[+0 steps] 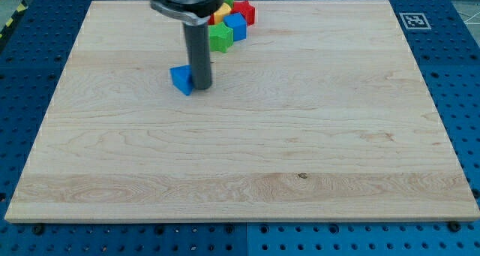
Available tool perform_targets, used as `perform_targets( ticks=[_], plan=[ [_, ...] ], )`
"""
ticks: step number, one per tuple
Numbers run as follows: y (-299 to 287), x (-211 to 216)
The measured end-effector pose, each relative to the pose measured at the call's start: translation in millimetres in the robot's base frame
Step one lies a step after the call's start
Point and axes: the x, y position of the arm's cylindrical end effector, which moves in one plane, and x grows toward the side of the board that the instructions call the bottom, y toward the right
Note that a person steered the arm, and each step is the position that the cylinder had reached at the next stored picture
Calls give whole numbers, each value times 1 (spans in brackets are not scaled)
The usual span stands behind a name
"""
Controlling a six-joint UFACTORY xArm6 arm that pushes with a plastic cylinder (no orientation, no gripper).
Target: Slide the blue triangle to the center left
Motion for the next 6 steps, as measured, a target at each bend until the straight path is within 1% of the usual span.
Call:
perform_targets(
  ticks=[2,4,6],
  plan=[
    [-62,-3],
    [-45,-10],
    [-107,-21]
  ],
)
